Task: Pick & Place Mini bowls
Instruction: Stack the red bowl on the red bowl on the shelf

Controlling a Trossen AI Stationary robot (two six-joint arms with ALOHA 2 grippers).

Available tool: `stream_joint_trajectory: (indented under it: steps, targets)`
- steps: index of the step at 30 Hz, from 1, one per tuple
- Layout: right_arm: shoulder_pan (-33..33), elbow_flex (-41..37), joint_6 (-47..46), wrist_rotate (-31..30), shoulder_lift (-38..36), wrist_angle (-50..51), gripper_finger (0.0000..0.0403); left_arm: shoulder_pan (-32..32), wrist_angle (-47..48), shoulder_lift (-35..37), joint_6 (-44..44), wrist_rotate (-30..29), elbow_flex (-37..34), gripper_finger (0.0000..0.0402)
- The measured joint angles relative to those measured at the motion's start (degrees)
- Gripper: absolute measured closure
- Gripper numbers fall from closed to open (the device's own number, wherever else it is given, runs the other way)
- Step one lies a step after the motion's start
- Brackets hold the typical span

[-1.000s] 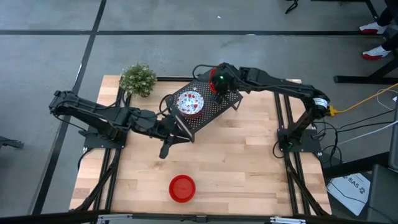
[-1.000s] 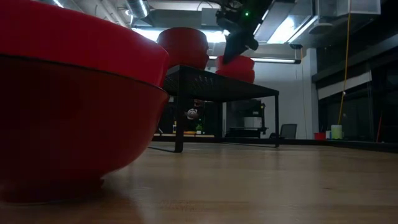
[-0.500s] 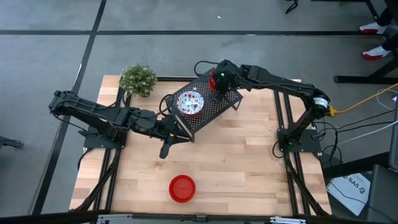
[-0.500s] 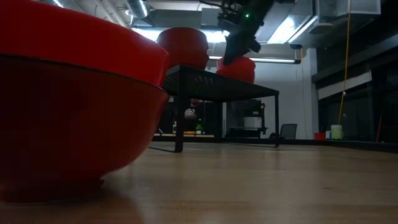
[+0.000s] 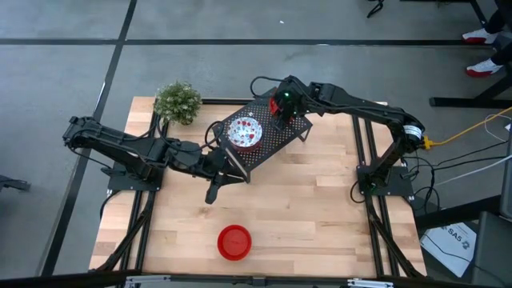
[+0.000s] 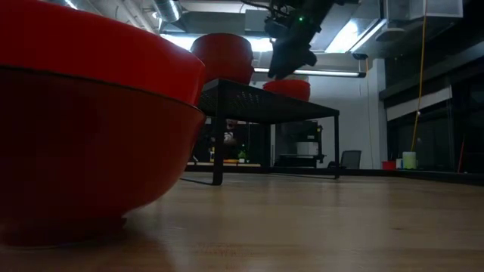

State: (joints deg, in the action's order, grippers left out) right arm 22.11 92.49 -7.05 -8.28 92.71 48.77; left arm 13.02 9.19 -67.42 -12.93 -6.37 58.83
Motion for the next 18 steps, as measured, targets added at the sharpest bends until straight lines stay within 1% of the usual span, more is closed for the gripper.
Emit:
stream_joint_trajectory:
  steps: [10, 18]
  targets:
    - [-0.4, 0.0, -1.2, 0.8, -1.2, 0.3, 0.0232, 0.0, -0.3, 0.0, 0.0, 0.0, 0.0, 0.0343]
    - [-4.5, 0.0, -2.0, 0.9, -1.8, 0.4, 0.0232, 0.0, -0.1, 0.0, -0.4, 0.6, 0.0, 0.0339]
